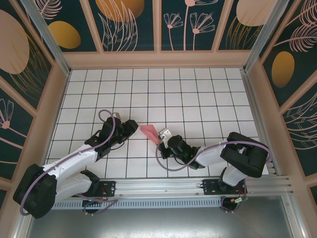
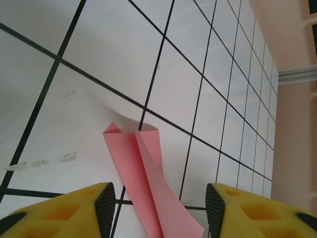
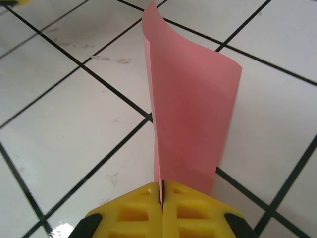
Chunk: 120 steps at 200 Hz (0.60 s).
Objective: Fold a paper plane with a square sheet of paper (pick it up from the middle)
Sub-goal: Fold the wing for the fifth time at the center of the table.
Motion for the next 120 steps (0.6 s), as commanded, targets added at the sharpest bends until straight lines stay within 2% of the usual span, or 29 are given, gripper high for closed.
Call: replay_joint_trajectory(k=[1, 51, 120], left_arm=[[0.005, 0.011, -0.007, 0.037, 0.023, 0.004, 0.5], [0.004, 0.052, -0.003, 0.067, 0.072, 0.007, 0.54], [0.005, 0.044, -0.03, 0.084, 0.087, 0.008, 0.55]], right_arm=[[-0.02, -0.023, -0.022, 0.058, -0.105, 0.083, 1.0], [-0.046, 0.033, -0.024, 0.093, -0.178, 0.207, 1.0], [-0.149, 0.077, -0.023, 0.158, -0.399, 0.406, 1.0]])
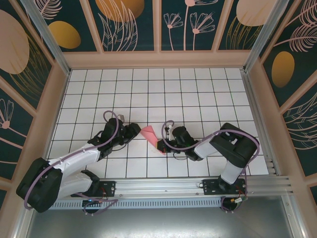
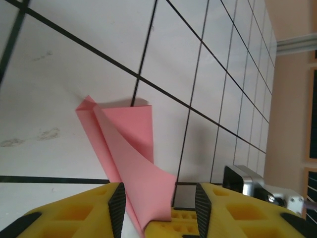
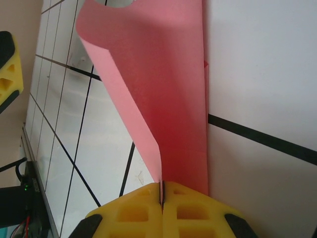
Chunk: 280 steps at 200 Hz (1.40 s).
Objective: Fold a paper plane with a square sheet of paper (pick it up from the middle)
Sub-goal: Fold the wing for the fifth time at the center of the table.
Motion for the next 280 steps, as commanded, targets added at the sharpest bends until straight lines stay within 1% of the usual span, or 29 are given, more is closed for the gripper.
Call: replay_joint_trajectory(k=[1, 27, 59, 77, 105, 127, 176, 206, 252, 280], left_arm=[[0.005, 0.017, -0.026, 0.111, 0.072, 0.026, 0.57], [0.004, 0.062, -0.029, 0.184, 0.126, 0.012, 0.6], [-0.012, 0.135, -0.016, 0.285, 0.189, 0.001, 0.6], [-0.034, 0.176, -0.003, 0.324, 0.204, 0.002, 0.6], [-0.08, 0.234, 0.004, 0.379, 0.193, -0.006, 0.59], [-0.096, 0.254, -0.014, 0.427, 0.175, -0.018, 0.58], [-0.104, 0.285, -0.01, 0.489, 0.172, -0.014, 0.56], [-0.104, 0.319, -0.016, 0.535, 0.189, -0.024, 0.56], [-0.105, 0.363, -0.004, 0.536, 0.19, -0.003, 0.55], [-0.107, 0.395, -0.008, 0.578, 0.204, -0.016, 0.54]], right_arm=[[0.002, 0.044, 0.014, -0.063, -0.041, 0.047, 1.0], [0.002, 0.044, 0.024, -0.108, -0.014, 0.044, 1.0], [0.004, 0.056, 0.032, -0.149, 0.007, 0.037, 1.0], [0.003, 0.06, 0.035, -0.167, 0.014, 0.038, 1.0], [0.003, 0.063, 0.027, -0.148, 0.016, 0.058, 1.0], [0.003, 0.071, 0.03, -0.146, 0.006, 0.068, 1.0], [0.002, 0.081, 0.04, -0.156, 0.008, 0.067, 1.0], [0.003, 0.083, 0.043, -0.158, 0.008, 0.071, 1.0], [0.003, 0.081, 0.041, -0.158, 0.005, 0.076, 1.0], [0.002, 0.083, 0.04, -0.16, 0.006, 0.082, 1.0]])
